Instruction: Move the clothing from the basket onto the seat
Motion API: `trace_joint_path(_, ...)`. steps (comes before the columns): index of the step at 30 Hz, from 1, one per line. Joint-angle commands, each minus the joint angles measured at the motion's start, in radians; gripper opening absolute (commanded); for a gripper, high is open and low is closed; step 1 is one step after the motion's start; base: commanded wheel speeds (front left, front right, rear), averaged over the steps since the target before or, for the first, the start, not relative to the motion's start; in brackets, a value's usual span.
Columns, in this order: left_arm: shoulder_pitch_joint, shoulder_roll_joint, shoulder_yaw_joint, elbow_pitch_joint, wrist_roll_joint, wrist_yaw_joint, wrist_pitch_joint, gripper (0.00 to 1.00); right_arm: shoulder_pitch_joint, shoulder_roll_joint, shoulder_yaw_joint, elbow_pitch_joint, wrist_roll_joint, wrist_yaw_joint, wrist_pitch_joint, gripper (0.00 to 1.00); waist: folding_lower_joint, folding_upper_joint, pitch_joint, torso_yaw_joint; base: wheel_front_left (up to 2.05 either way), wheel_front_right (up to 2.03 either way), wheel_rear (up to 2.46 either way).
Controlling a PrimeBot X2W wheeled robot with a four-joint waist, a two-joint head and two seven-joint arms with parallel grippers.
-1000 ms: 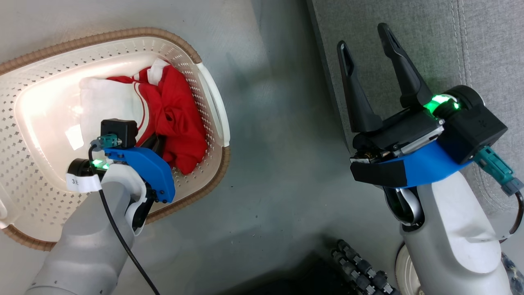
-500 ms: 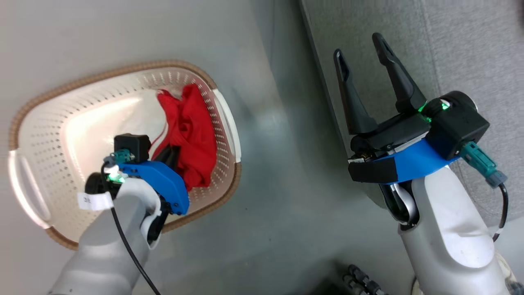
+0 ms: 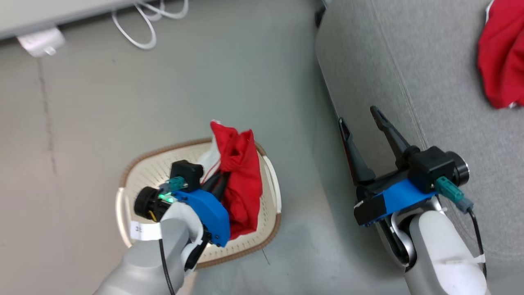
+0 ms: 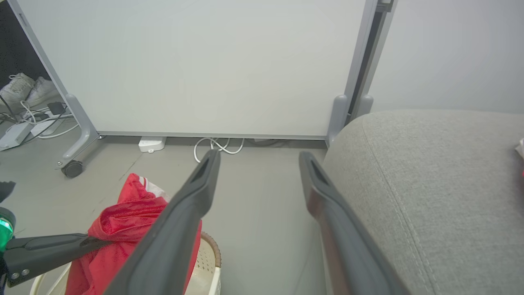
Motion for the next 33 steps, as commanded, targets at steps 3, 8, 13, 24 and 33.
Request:
trace_joint_path(3,-0.005,-0.013,-0.028,-0.028,-0.006,-0.002,-0.014,0.0,0.041,-0.002,0.004,0.008,0.003,0.0,0.01,1.0,0.0002,-0.0001,-0.185,0.109,0.0,0.0,0.0)
trace_joint_path(8,-0.029,-0.03,-0.072,-0.066,-0.012,-0.002,-0.022,0.0,0.093,-0.002,0.022,0.017,0.017,0.0,0.033,1.0,0.0002,-0.0001,-0.287,0.136,0.0,0.0,0.0)
trace_joint_path(13,-0.072,-0.045,-0.106,-0.091,-0.022,-0.002,-0.025,0.0,0.143,-0.002,0.023,0.021,0.012,0.0,0.046,1.0,0.0002,-0.0001,-0.357,0.151,0.0,0.0,0.0)
trace_joint_path(24,-0.187,-0.09,-0.142,-0.129,-0.072,-0.002,-0.026,0.0,0.195,-0.002,0.04,0.003,0.023,0.0,0.079,1.0,0.0002,-0.0001,-0.431,0.156,0.0,0.0,0.0)
trace_joint_path(33,-0.212,-0.101,-0.165,-0.13,-0.097,-0.002,-0.027,0.0,0.208,-0.002,0.057,-0.021,0.034,0.0,0.092,1.0,0.0002,-0.0001,-0.434,0.145,0.0,0.0,0.0)
